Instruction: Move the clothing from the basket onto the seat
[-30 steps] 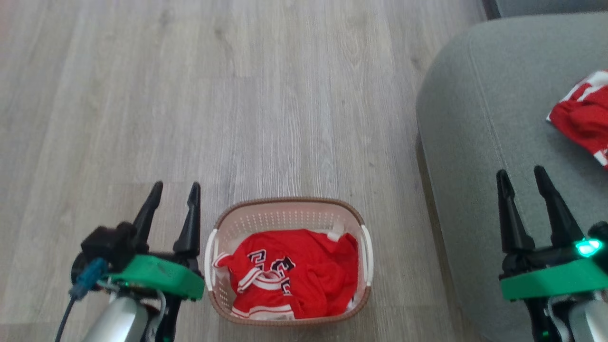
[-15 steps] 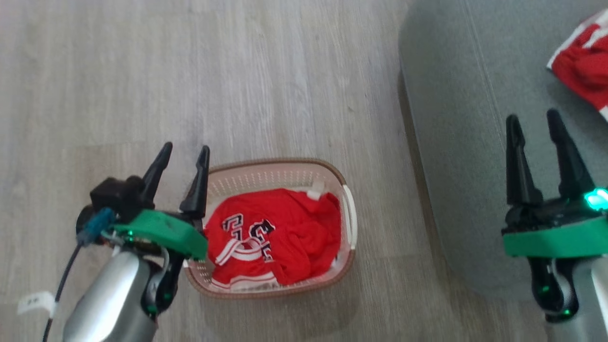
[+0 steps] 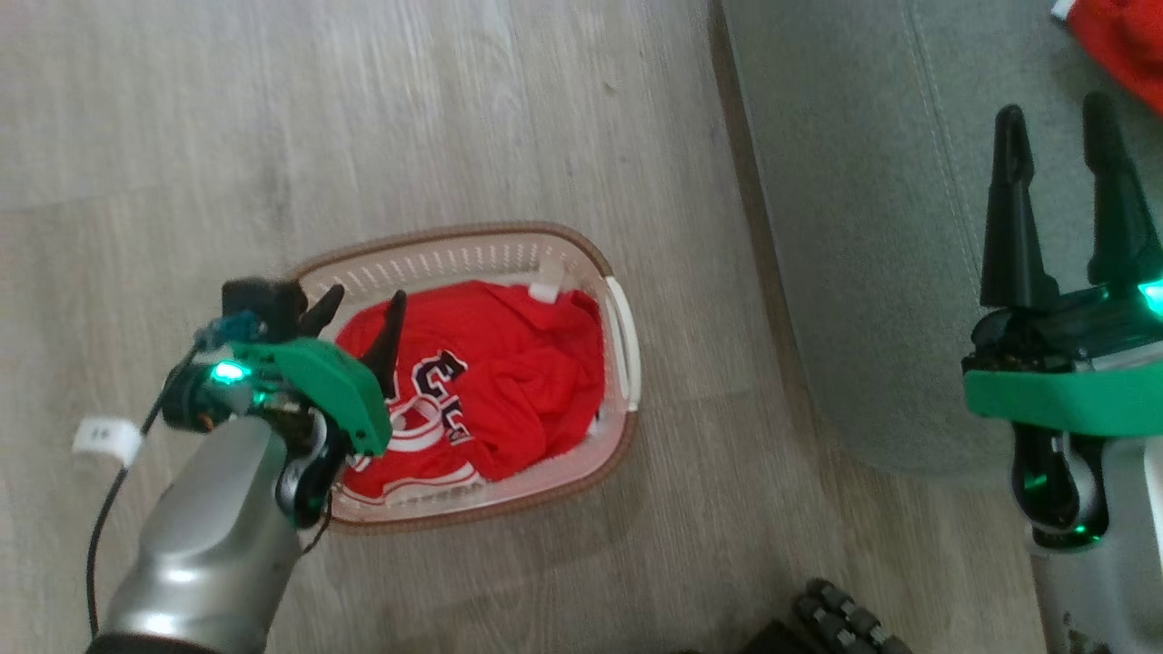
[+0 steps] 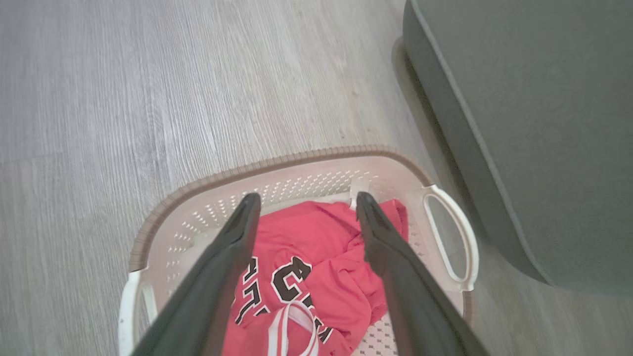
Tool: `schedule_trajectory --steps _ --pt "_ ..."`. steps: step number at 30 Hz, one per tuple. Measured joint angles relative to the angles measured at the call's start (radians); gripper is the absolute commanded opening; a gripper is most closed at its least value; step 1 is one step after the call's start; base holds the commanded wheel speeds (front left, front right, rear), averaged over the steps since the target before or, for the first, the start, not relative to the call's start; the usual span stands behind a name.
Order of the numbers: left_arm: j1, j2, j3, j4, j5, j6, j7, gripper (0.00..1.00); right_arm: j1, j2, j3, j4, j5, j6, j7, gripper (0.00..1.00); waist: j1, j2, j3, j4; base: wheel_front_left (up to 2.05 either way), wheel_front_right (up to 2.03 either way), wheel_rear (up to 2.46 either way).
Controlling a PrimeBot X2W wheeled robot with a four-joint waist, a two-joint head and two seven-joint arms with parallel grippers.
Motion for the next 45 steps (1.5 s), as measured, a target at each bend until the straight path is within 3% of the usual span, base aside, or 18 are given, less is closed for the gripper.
schedule_trajectory --steps 18,23,31,40,42,43,44,45 --pt "-0.238 -0.04 -0.102 0.392 0.042 -0.06 0.105 1.0 -0.117 0.06 0.024 -0.041 -0.005 0.0 -0.003 1.0 -0.0001 0.0 0.226 -0.112 0.0 0.0 0.0" --pt "-0.275 -0.039 -0.126 0.493 0.052 -0.058 0.169 1.0 -0.143 0.066 0.034 -0.049 -0.005 0.0 -0.003 1.0 -0.0001 0.0 0.286 -0.142 0.0 0.0 0.0" --pt "-0.331 -0.029 -0.191 0.578 0.107 -0.007 0.302 1.0 -0.172 0.086 0.058 -0.052 -0.005 0.0 -0.003 1.0 -0.0002 0.0 0.361 -0.181 0.0 0.0 0.0" --pt "-0.33 -0.012 -0.221 0.598 0.117 -0.013 0.444 1.0 -0.177 0.088 0.069 -0.052 -0.005 0.0 -0.003 1.0 -0.0002 0.0 0.382 -0.193 0.0 0.0 0.0" --pt "-0.331 -0.011 -0.223 0.6 0.115 -0.026 0.464 0.79 -0.177 0.088 0.069 -0.052 -0.005 0.0 -0.003 1.0 -0.0002 0.0 0.384 -0.192 0.0 0.0 0.0" --pt "-0.331 -0.011 -0.223 0.601 0.115 -0.029 0.464 0.27 -0.177 0.089 0.069 -0.052 -0.005 0.0 -0.003 1.0 -0.0002 0.0 0.385 -0.192 0.0 0.0 0.0" --pt "-0.331 -0.011 -0.224 0.601 0.115 -0.035 0.46 0.0 -0.177 0.089 0.069 -0.052 -0.005 0.0 -0.003 1.0 -0.0002 0.0 0.386 -0.191 0.0 0.0 0.0" --pt "-0.331 -0.011 -0.224 0.601 0.114 -0.04 0.454 0.0 -0.178 0.089 0.069 -0.052 -0.005 0.0 -0.003 1.0 -0.0002 0.0 0.386 -0.19 0.0 0.0 0.0"
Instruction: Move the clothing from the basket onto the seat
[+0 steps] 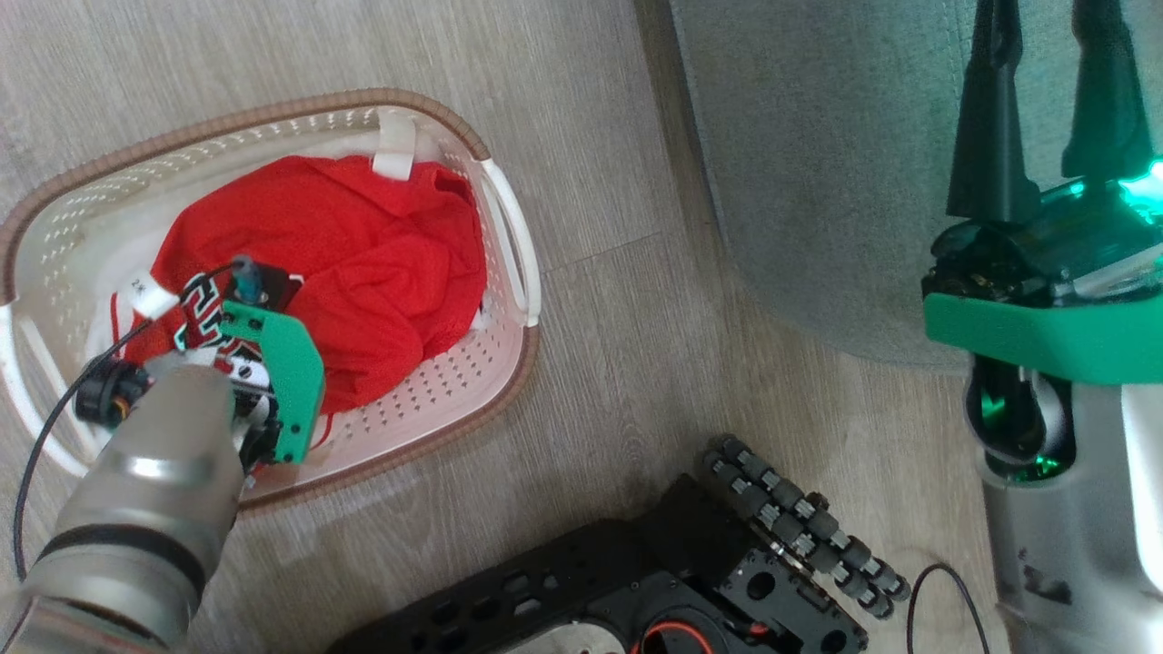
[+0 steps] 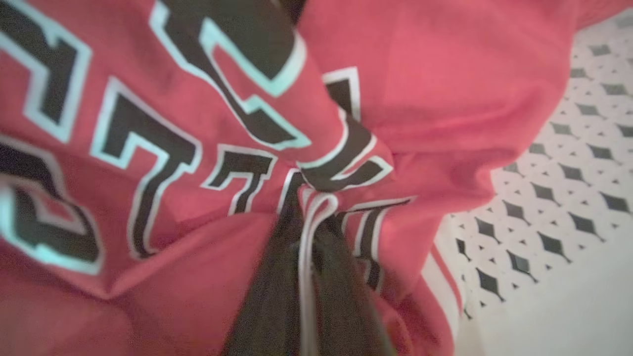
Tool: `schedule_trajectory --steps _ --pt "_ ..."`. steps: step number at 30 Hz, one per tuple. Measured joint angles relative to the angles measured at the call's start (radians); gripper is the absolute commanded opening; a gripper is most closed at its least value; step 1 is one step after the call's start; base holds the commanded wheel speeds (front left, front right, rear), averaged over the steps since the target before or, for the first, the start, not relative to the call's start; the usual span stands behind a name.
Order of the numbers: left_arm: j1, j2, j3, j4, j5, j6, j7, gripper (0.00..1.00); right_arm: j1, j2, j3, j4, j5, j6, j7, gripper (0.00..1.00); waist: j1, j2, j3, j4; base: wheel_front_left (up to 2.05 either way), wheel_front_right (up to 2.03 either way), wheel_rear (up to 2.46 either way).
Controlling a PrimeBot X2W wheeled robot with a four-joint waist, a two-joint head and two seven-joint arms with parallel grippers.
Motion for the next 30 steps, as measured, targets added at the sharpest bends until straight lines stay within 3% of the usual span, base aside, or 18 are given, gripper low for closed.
schedule_trajectory --steps 13,30 --pt "0.001 -0.012 -0.007 0.004 -0.031 -0.03 -0.079 0.0 -0.019 0.0 -0.001 0.018 0.0 0.0 0.0 1.0 0.0 0.0 -0.05 0.015 0.0 0.0 0.0" --pt "0.064 -0.119 -0.058 -0.067 -0.125 -0.03 -0.205 0.0 0.047 -0.037 -0.028 0.051 -0.009 0.0 0.0 1.0 0.0 0.0001 -0.274 0.084 0.0 0.0 0.0"
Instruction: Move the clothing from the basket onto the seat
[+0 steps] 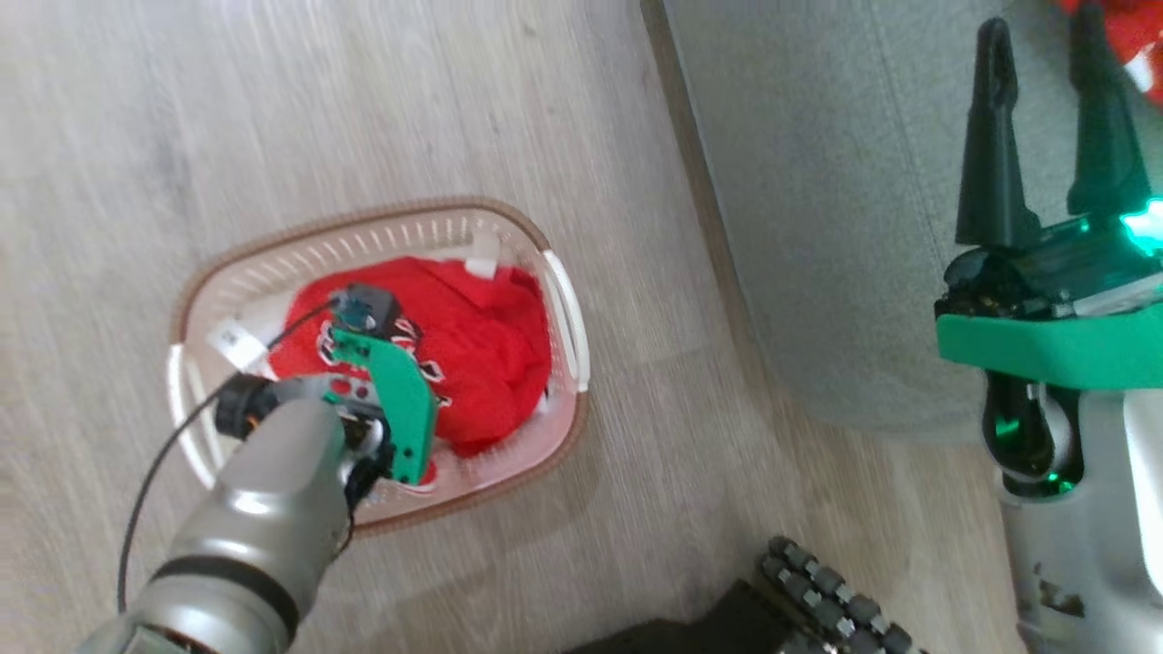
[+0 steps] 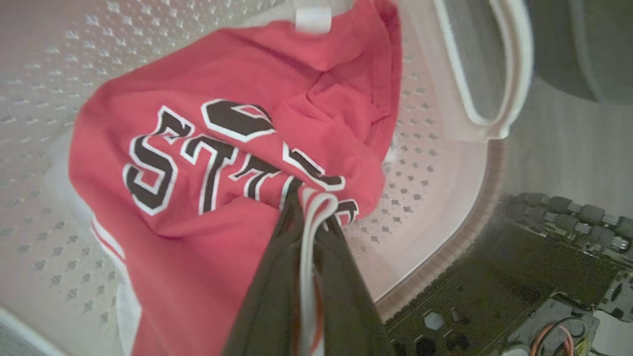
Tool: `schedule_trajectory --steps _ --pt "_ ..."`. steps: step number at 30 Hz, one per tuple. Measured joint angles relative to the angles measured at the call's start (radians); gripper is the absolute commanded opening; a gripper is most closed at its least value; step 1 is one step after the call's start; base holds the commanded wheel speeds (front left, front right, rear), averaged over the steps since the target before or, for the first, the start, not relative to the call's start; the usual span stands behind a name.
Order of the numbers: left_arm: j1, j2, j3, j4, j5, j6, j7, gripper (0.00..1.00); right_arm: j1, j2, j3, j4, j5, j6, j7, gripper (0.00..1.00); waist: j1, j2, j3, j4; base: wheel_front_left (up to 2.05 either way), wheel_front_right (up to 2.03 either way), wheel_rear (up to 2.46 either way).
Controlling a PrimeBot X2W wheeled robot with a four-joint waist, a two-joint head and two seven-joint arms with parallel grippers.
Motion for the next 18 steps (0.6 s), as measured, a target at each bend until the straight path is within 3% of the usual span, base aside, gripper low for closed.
schedule_trajectory --steps 18 --pt "0.129 -0.02 -0.11 -0.175 -0.141 0.0 -0.183 0.0 0.147 -0.076 -0.015 0.046 0.002 0.0 0.0 1.0 0.0 0.0 -0.313 0.096 0.0 0.0 0.0"
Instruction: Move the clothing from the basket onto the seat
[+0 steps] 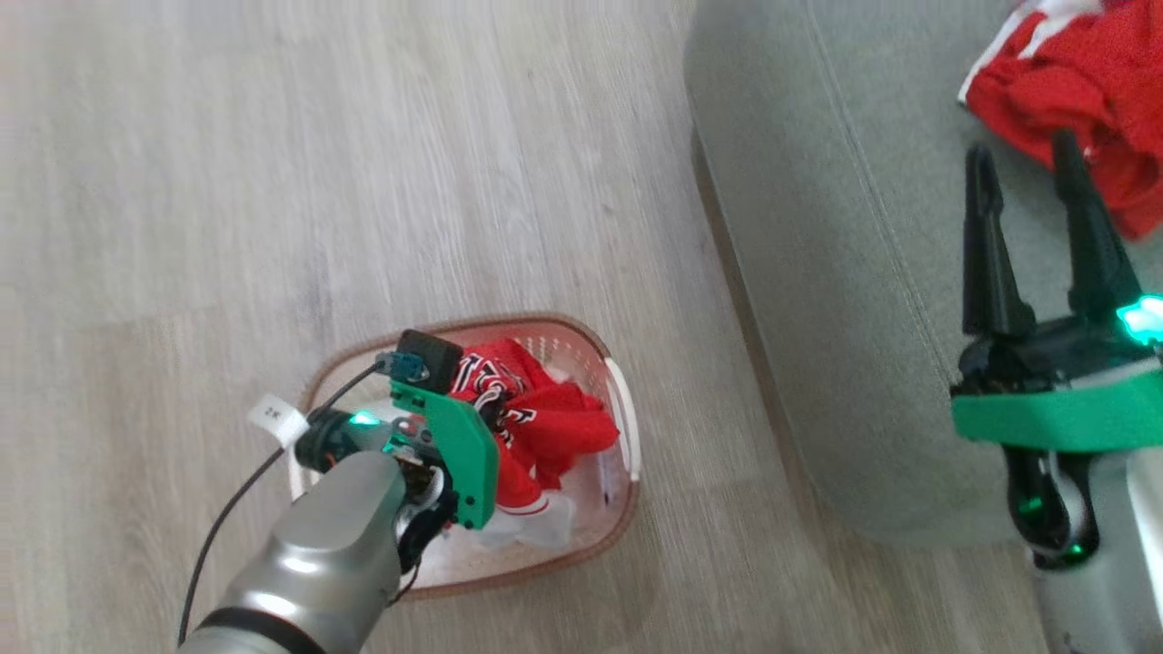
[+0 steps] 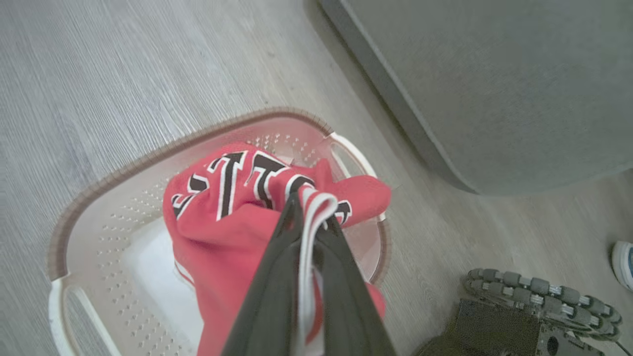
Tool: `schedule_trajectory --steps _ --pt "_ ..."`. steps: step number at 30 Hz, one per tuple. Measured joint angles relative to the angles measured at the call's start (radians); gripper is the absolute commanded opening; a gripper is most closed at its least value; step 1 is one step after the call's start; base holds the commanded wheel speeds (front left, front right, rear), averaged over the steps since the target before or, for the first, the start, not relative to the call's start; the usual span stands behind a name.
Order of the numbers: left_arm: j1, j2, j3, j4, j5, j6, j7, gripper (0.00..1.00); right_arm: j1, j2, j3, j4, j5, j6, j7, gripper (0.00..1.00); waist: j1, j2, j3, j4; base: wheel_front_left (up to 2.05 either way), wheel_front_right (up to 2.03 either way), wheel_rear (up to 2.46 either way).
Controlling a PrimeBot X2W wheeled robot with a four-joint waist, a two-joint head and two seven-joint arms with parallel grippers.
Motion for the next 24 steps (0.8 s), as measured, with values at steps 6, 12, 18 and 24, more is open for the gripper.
schedule_trajectory --steps 6,12,18,24 --pt "0.006 0.002 -0.028 -0.072 -0.026 0.0 -0.053 0.0 0.07 -0.021 -0.013 0.005 0.003 0.0 0.0 1.0 0.0 0.0 -0.088 0.035 0.0 0.0 0.0" --pt "0.006 0.005 -0.028 -0.156 -0.044 0.0 -0.105 0.0 0.11 -0.034 -0.013 0.004 0.012 0.0 0.0 1.0 0.0 -0.0001 -0.156 0.065 0.0 0.0 0.0" --pt "0.005 0.018 -0.022 -0.281 -0.04 0.028 -0.151 0.0 0.153 -0.035 -0.01 0.011 0.018 0.0 0.0 1.0 0.0 -0.0001 -0.213 0.091 0.0 0.0 0.0" --pt "0.005 0.045 0.001 -0.466 -0.04 0.088 -0.173 0.0 0.182 -0.035 0.0 0.015 0.026 0.0 0.006 1.0 0.0 -0.0001 -0.263 0.114 0.0 0.0 0.0"
